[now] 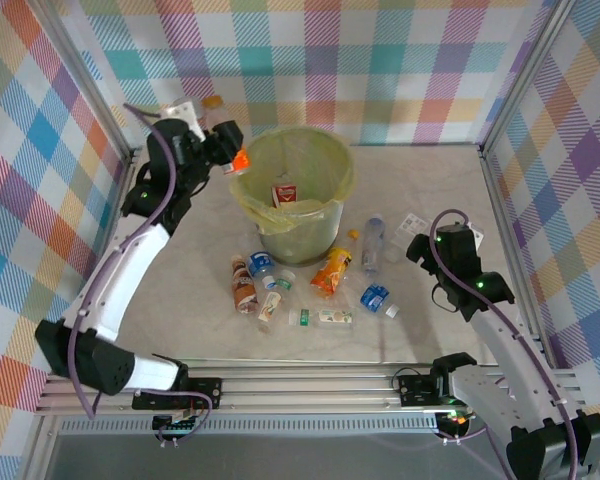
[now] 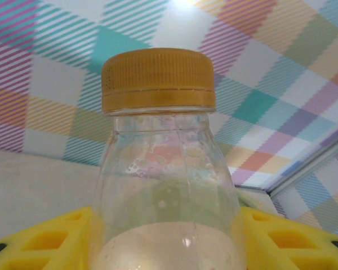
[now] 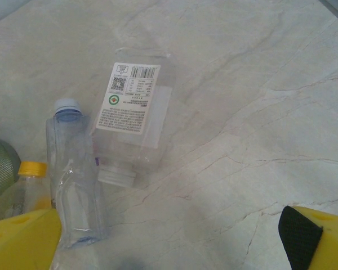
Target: Put the plastic bottles in the bin
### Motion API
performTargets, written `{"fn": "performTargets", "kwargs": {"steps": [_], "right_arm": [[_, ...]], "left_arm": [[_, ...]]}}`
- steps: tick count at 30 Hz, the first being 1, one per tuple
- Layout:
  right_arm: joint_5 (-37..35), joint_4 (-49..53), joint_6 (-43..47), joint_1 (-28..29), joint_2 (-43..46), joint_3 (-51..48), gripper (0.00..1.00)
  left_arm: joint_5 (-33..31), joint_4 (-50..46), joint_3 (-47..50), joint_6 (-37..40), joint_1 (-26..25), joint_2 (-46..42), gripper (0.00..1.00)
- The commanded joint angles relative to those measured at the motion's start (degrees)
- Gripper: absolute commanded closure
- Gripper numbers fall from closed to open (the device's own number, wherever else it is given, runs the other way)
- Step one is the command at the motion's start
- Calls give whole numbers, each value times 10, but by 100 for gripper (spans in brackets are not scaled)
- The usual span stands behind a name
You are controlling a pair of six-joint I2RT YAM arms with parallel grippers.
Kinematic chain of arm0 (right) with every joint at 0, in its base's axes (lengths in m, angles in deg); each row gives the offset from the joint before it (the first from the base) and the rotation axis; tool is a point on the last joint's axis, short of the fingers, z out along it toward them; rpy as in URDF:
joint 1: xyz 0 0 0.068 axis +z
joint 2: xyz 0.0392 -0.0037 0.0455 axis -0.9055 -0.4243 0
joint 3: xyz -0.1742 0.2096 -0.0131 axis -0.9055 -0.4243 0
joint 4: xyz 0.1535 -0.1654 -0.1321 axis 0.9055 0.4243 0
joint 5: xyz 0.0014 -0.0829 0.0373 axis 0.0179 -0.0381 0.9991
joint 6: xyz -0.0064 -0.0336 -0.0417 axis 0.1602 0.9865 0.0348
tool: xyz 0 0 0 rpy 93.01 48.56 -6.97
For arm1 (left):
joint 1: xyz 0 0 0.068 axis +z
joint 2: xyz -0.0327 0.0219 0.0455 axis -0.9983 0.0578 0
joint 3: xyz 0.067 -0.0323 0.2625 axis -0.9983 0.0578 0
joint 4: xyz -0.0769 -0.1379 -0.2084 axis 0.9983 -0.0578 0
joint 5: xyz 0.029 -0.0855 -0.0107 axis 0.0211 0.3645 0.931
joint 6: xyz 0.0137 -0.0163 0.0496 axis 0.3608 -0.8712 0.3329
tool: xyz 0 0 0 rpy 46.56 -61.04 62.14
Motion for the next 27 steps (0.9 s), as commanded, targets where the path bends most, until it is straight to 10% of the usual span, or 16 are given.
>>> {"fn": "performTargets", "kwargs": {"steps": [1, 27], "right_arm": [[14, -10, -11, -3, -4, 0, 0], [15, -7, -2, -3, -36, 13, 0]], "left_arm": [[14, 13, -65, 57, -27, 41, 59], [81, -206, -245, 183, -88, 283, 55]]}}
